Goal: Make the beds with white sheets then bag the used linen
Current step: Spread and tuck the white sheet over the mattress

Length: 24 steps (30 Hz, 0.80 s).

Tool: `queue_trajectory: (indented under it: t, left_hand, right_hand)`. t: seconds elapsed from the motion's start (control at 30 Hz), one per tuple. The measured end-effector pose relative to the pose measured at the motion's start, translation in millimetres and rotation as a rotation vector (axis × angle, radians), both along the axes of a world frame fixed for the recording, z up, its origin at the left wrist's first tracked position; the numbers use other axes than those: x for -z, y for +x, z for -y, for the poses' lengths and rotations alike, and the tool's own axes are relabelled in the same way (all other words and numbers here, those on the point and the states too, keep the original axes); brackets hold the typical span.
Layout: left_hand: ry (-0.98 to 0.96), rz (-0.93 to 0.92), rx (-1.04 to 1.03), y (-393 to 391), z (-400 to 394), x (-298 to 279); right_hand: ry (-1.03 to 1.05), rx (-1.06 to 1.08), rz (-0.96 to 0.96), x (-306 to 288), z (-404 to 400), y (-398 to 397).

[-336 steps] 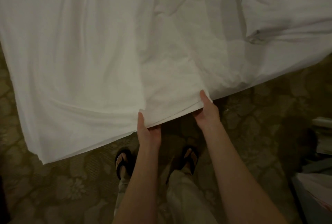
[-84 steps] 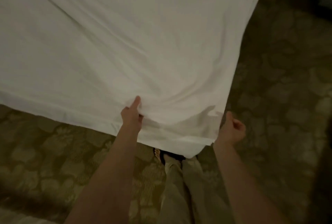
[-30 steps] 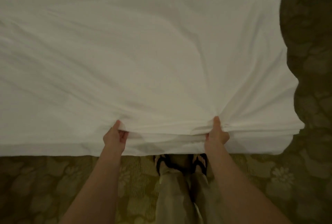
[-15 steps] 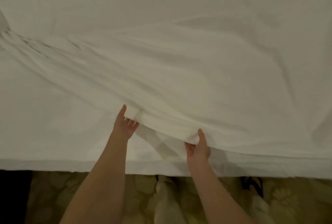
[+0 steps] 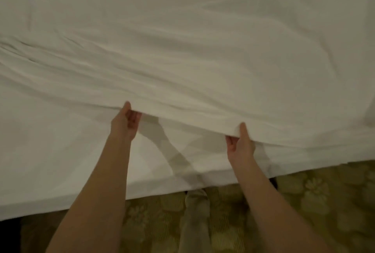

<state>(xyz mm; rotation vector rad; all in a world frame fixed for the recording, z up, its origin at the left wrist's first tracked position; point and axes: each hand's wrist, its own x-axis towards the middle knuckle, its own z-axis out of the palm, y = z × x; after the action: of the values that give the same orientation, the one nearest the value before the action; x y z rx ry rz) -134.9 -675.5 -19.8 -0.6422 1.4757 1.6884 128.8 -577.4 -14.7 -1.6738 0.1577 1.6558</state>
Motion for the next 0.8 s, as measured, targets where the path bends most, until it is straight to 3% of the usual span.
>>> queue_trajectory:
  t: [0.13, 0.23, 0.43, 0.57, 0.67, 0.8]
  left_hand:
    - [0.168, -0.177, -0.003, 9.5, 2.7, -49.8]
    - [0.21, -0.175, -0.059, 40.6, 38.9, -59.3]
    - [-0.202, 0.031, -0.22, 127.7, 141.9, -7.5]
    - [-0.285, 0.109, -0.346, 140.1, 141.3, 14.7]
    - [-0.188, 0.188, -0.279, 152.5, 107.9, 22.8]
    - [-0.12, 0.189, -0.216, 192.7, 56.8, 17.0]
  right_hand:
    - [0.165, -0.006, -0.078, -28.7, -20.0, -5.3]
    - [0.18, -0.097, -0.076, -41.5, -18.0, 3.7]
    - [-0.047, -0.36, 0.018, -9.6, 31.4, 52.9]
    - [-0.173, -0.404, 0.024, 20.1, 53.9, 79.6]
    - [-0.142, -0.348, -0.02, 20.6, 36.2, 90.6]
    - [-0.078, -0.091, 0.068, 14.3, -10.3, 120.5]
